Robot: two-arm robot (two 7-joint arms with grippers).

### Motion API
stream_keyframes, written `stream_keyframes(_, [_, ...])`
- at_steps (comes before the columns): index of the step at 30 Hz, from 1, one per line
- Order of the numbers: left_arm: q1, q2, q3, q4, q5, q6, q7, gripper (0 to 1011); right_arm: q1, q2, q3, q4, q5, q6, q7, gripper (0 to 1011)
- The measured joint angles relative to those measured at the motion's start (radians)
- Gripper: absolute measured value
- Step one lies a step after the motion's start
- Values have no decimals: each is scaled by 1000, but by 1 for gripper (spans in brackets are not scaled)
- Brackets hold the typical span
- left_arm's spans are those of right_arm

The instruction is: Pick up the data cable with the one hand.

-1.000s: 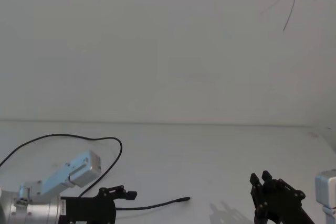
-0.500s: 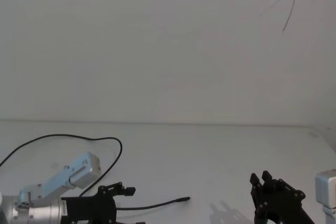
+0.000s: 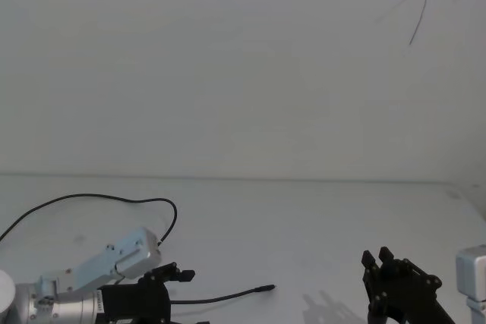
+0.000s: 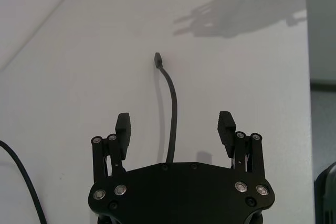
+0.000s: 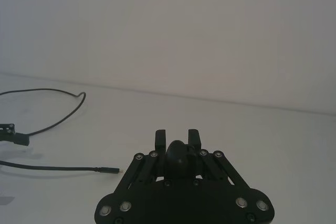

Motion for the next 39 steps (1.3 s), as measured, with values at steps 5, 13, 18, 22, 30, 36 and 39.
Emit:
stream_keyframes(5, [-10, 0, 12, 2, 28, 6, 5, 980, 0, 0, 0, 0, 0, 0, 0, 250])
stream_keyframes(13, [-18, -1, 23, 6, 52, 10, 9, 789, 0, 0, 0, 0, 0, 0, 0, 251])
stream_keyframes(18, [-21, -1, 27, 8, 61, 12, 11, 657, 0, 0, 0, 0, 0, 0, 0, 250])
stream_keyframes(22, [-22, -1, 30, 9, 67, 13, 12, 513, 0, 0, 0, 0, 0, 0, 0, 250])
stream_keyframes(30, [-25, -1, 32, 10, 73, 14, 12, 282, 0, 0, 0, 0, 0, 0, 0, 250])
stream_keyframes(36, [-25, -2, 32, 10, 74, 14, 11, 91, 0, 0, 0, 0, 0, 0, 0, 250])
stream_keyframes(39, [-27, -4, 30, 10, 68, 7, 1, 44, 0, 0, 0, 0, 0, 0, 0, 250])
